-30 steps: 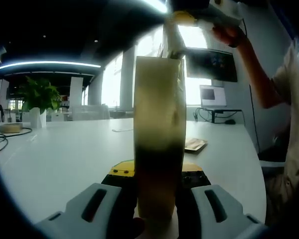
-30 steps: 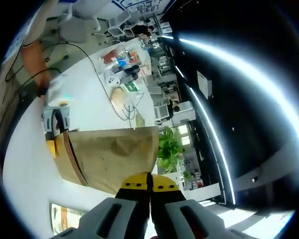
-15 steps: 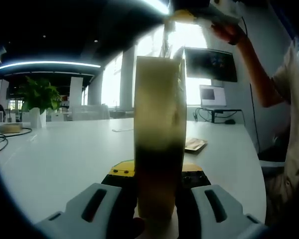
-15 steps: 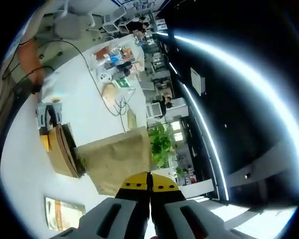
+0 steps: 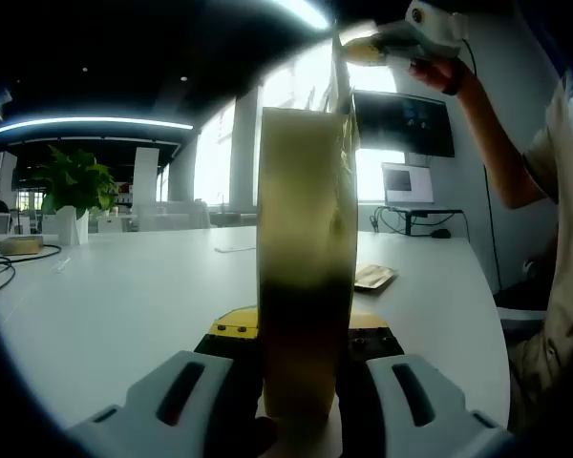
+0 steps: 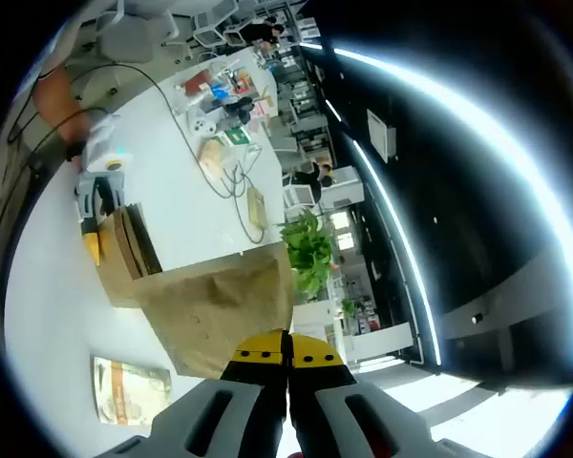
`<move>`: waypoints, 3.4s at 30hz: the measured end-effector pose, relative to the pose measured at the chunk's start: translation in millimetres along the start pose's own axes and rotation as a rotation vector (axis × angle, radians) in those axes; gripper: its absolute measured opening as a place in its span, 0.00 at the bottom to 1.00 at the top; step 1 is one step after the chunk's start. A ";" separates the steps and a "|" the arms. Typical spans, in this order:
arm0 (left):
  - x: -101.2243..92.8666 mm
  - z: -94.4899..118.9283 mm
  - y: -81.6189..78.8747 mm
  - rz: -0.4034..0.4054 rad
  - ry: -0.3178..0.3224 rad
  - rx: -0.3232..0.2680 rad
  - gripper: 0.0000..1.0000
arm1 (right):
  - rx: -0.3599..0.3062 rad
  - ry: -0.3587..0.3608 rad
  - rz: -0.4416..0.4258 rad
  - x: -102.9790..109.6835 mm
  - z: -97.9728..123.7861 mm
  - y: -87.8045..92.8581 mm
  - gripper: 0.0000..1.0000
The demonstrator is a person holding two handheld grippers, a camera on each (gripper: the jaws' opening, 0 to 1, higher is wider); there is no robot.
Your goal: Extract single mask from mask box in order stack masks on table
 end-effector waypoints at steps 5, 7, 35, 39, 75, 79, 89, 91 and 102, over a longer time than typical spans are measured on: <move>0.1 0.0 0.1 0.001 0.000 0.000 0.19 | 0.030 0.006 -0.025 1.8 1.4 13.4 0.00; 0.2 0.1 0.1 0.000 0.000 0.000 0.19 | 0.043 0.000 -0.034 5.0 0.5 18.8 0.00; 0.6 0.8 -0.1 0.001 -0.001 0.000 0.19 | 0.270 -0.048 -0.123 42.9 -30.9 118.6 0.00; 0.6 0.8 -0.1 0.001 -0.001 0.000 0.19 | 0.298 -0.052 -0.141 46.7 -37.9 133.4 0.00; 1.6 0.1 0.0 0.002 0.002 0.000 0.19 | 0.485 -0.142 -0.111 90.4 -69.4 195.3 0.00; 1.3 0.1 0.1 0.002 0.002 0.000 0.19 | 0.488 -0.160 -0.105 94.2 -63.3 189.0 0.00; 1.2 0.2 0.6 0.002 0.002 0.000 0.19 | 0.444 -0.201 -0.139 108.4 -44.3 168.8 0.00; 1.2 0.1 0.5 0.001 0.002 0.000 0.19 | 0.445 -0.201 -0.139 109.6 -41.6 166.5 0.00; 1.3 0.4 0.5 0.001 0.001 0.000 0.19 | 0.453 -0.225 -0.126 116.0 -31.1 160.5 0.00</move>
Point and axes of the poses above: the point that each gripper's makers call its tool centre point, and the gripper's own axes: z roughly backward along the fingers, x roughly to its left, y roughly out of its underside, the point moved 5 cm from there along z, roughly backward along the fingers, and after that the axes turned 8 degrees about -x, right-handed, at the moved point
